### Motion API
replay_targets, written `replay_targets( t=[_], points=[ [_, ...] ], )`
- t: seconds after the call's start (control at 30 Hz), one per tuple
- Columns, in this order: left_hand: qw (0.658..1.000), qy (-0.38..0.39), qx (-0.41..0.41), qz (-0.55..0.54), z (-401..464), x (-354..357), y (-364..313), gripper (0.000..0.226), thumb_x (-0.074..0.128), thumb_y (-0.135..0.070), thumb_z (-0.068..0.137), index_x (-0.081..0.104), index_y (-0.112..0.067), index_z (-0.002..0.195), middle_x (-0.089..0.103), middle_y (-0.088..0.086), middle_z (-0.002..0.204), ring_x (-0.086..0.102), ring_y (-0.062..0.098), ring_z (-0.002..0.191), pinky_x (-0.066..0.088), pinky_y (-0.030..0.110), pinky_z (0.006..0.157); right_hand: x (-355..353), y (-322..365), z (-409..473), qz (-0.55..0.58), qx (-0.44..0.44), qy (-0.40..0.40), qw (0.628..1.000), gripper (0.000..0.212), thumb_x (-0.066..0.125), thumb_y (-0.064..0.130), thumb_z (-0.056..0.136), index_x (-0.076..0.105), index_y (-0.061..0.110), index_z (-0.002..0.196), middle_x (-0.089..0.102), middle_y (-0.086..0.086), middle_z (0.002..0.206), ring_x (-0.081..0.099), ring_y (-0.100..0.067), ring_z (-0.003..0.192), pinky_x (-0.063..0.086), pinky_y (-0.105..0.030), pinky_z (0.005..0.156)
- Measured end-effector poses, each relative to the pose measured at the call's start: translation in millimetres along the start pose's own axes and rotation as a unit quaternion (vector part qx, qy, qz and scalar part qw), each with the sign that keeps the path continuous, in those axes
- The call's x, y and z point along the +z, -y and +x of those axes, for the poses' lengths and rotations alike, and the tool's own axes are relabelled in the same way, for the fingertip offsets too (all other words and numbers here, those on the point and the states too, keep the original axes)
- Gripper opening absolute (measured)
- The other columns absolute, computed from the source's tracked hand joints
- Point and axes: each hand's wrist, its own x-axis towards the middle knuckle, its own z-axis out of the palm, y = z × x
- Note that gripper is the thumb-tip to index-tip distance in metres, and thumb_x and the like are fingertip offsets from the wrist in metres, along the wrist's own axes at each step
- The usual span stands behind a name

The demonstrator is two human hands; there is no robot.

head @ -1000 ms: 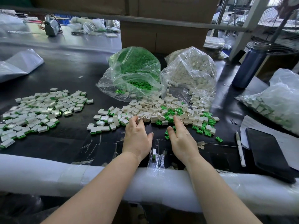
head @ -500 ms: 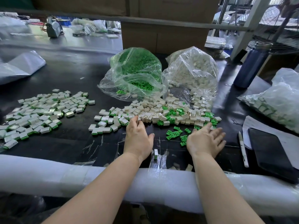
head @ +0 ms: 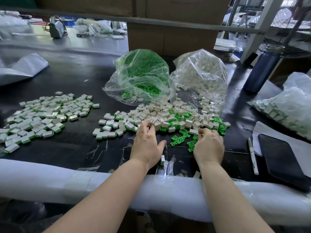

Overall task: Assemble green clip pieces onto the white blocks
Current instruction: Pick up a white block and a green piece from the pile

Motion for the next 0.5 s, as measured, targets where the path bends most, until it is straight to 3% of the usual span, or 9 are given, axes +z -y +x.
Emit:
replay_targets(
  t=[0.23,0.33,0.4,0.5],
  points=[
    [1.0,-0.008,0.02,-0.012,-1,0,0,0.059,0.055,-0.035,0.091,0.036,-0.007,0.14,0.019,0.001,0.145,0.017,0.017,0.137,0.015,0.028,0.114,-1,2,-1,0.05,-0.014,-0.057,0.997,0.026,0.048,-0.002,0.091,0.064,0.01,0.108,0.063,-0.009,0.109,0.051,-0.028,0.103,0.039,-0.035,0.088],
    [0.999,-0.031,0.035,-0.017,-2,-1,0,0.052,0.057,-0.032,0.09,0.043,-0.011,0.137,0.026,0.001,0.137,0.024,0.017,0.132,0.017,0.027,0.112,-4,6,-5,0.12,-0.065,-0.096,0.986,0.019,0.057,0.001,0.089,0.064,0.006,0.106,0.066,-0.009,0.103,0.056,-0.026,0.098,0.041,-0.029,0.082],
    [0.997,-0.049,0.051,-0.018,-2,-2,-1,0.045,0.058,-0.029,0.09,0.048,-0.014,0.132,0.031,0.001,0.132,0.028,0.016,0.127,0.019,0.025,0.11,-6,9,-8,0.169,-0.117,-0.08,0.975,0.018,0.063,0.004,0.087,0.064,0.005,0.105,0.066,-0.008,0.101,0.06,-0.022,0.091,0.045,-0.026,0.082],
    [0.993,-0.067,0.083,-0.039,-3,-4,-3,0.04,0.061,-0.022,0.088,0.054,-0.017,0.127,0.038,-0.001,0.122,0.035,0.014,0.118,0.026,0.02,0.103,-7,14,-13,0.258,-0.158,0.006,0.953,0.022,0.068,0.004,0.083,0.064,0.007,0.104,0.066,-0.004,0.099,0.063,-0.014,0.082,0.052,-0.025,0.08]
  ],
)
